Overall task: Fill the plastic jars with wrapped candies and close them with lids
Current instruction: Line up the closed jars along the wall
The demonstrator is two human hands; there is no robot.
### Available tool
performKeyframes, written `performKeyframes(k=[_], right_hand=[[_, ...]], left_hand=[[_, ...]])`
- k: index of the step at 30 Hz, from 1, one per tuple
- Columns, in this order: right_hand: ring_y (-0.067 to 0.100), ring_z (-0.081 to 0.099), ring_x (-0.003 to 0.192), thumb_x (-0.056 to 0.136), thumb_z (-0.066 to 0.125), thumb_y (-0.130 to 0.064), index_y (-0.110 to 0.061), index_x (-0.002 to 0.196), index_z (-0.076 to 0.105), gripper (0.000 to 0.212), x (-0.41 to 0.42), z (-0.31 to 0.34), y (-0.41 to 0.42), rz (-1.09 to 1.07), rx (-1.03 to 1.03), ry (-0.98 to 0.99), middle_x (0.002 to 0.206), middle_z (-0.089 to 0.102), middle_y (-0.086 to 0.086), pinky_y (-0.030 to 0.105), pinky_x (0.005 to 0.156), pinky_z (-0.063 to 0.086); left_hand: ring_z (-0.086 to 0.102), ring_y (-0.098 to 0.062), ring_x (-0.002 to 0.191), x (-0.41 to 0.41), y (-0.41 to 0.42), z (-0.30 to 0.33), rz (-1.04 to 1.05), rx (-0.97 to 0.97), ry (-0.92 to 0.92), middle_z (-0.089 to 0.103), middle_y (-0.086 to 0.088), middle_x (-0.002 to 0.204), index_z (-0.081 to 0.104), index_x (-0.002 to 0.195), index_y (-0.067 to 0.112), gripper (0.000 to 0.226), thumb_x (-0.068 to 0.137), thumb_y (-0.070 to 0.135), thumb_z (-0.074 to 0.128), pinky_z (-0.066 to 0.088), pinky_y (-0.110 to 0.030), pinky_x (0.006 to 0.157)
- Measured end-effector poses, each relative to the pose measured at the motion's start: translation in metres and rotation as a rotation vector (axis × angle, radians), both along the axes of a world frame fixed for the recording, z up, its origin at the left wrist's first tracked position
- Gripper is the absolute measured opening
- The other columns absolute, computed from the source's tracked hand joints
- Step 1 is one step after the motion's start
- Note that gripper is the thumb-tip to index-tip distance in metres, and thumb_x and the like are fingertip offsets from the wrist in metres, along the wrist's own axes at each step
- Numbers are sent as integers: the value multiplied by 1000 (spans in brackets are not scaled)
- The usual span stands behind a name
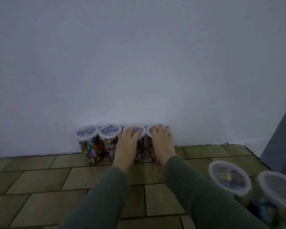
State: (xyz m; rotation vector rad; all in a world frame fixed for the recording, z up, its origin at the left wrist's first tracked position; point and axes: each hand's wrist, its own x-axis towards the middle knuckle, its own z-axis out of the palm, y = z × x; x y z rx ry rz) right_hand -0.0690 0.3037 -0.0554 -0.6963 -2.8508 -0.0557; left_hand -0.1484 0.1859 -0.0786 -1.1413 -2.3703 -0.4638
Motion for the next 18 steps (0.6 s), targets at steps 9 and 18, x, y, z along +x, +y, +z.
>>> performKeyframes(k=[9,18], right_hand=[[46,14,143,96,55,-16,-9,150,16,68,-21,1,16,28,10,-36,156,17,20,49,115,25],[41,4,146,99,45,-14,-12,151,19,59,20,24,3,45,-119,86,160,7,16,50,117,15]], left_hand=[[50,-35,126,-12,10,-13,108,-30,17,54,-16,135,56,131,12,68,68,-5,73,41,-49,105],[23,-30,143,26,7,8,103,-44,-125,34,-10,151,37,145,18,60,89,21,58,26,-47,115]])
